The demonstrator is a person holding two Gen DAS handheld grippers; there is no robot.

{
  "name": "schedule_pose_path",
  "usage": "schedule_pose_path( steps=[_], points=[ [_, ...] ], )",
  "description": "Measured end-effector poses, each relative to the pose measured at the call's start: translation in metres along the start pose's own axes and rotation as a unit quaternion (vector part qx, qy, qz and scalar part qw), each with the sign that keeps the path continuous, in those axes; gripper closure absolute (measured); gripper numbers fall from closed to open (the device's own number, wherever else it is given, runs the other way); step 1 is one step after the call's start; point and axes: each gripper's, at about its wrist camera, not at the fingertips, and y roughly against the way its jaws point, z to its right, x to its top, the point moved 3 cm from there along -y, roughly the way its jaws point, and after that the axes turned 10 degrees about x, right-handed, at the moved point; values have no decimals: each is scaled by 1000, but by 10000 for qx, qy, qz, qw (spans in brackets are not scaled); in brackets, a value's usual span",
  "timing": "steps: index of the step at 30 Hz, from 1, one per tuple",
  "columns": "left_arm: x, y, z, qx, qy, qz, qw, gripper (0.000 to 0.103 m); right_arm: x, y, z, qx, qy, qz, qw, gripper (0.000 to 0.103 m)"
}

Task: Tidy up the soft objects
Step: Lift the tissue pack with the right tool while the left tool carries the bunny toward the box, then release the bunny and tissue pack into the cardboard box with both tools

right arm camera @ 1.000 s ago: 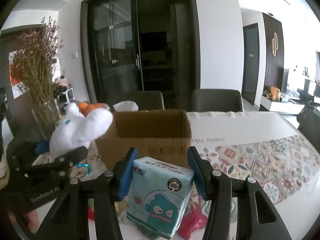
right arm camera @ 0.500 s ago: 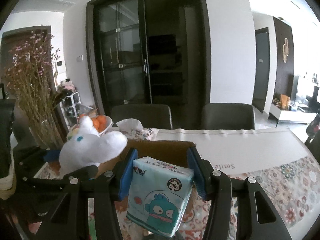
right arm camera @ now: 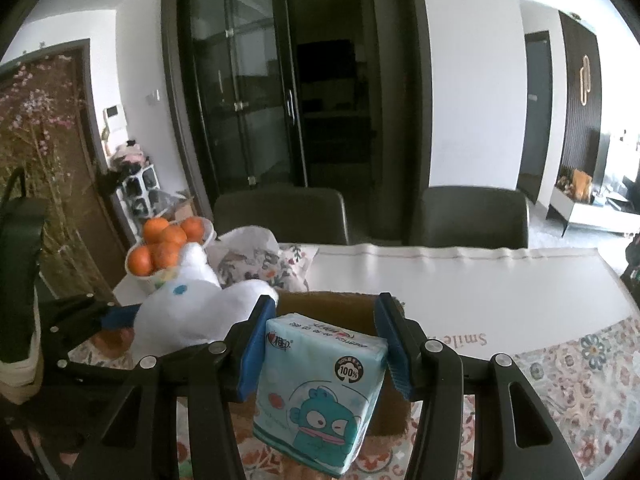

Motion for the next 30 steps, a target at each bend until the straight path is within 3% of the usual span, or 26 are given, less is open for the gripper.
schedule_pose_path(
  steps=[11,14,18,24,30],
  points=[
    [5,-45,5,-62,-31,-364,9993,33,-6,-41,15,-59,-38,-440,9990,50],
    [6,-50,4,48,-48,-311,9995,20,-6,-48,18,-8,-98,-508,9987,47],
    [9,-47,1,243,-58,-159,9996,16,-7,-52,21,-40,-166,-544,9984,28],
    [7,-36,-7,607,-32,-82,9981,15,-7,-43,18,-215,-197,-519,9982,27],
    [-3,-20,-13,689,138,-155,9974,15,-8,-25,9,-336,-174,-503,9980,27]
  ],
)
